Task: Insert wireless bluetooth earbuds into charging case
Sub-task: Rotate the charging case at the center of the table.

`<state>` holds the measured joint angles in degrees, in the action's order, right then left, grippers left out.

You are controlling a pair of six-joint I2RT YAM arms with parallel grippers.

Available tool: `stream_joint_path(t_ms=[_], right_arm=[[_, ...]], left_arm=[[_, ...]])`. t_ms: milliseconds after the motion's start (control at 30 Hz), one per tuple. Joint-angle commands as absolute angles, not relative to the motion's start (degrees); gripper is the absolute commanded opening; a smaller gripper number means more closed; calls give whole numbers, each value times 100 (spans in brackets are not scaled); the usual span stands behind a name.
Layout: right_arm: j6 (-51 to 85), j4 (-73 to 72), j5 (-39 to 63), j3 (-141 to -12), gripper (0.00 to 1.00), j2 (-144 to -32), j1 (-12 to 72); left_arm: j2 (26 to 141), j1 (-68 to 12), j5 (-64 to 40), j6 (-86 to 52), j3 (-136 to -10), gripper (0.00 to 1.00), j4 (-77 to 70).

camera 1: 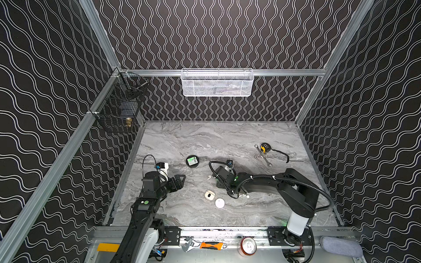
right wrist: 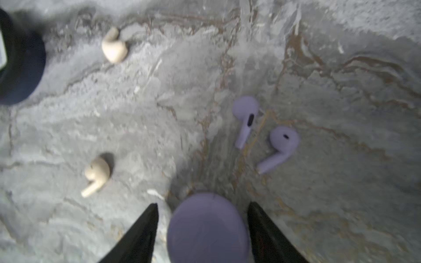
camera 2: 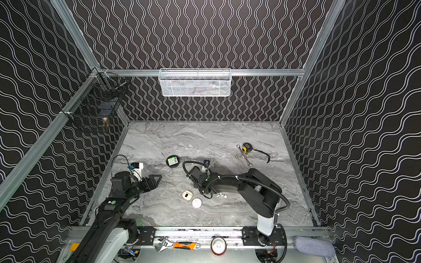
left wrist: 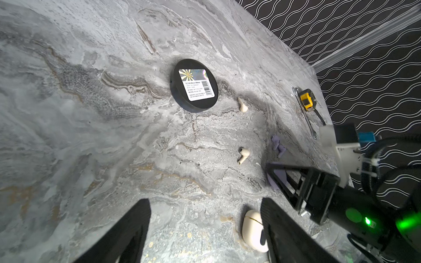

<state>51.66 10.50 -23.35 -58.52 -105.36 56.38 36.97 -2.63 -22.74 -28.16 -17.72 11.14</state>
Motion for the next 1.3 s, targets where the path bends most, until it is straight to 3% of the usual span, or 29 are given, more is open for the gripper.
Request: stream_joint_path(t_ms=[0, 133, 233, 833, 1267], right_arm=[[5414, 1090, -2404, -5942, 76, -10616, 5633], [5316, 1046, -2362, -5817, 85, -10442, 5634], [5208, 1054, -2306, -5774, 86, -10323, 5632], [5152, 596, -1541, -5330, 77, -10135, 5774], [5499, 510, -1536, -5164, 73, -9978, 6219]], left_arm=[[3668, -263, -2320, -2768, -1800, 81, 973], [3561, -259, -2277, -2764, -1792, 81, 1035], [3512, -264, -2265, -2759, -1776, 81, 1054], [3453, -268, -2258, -2751, -1779, 81, 1138], [3436, -261, -2259, -2742, -1776, 82, 1158]])
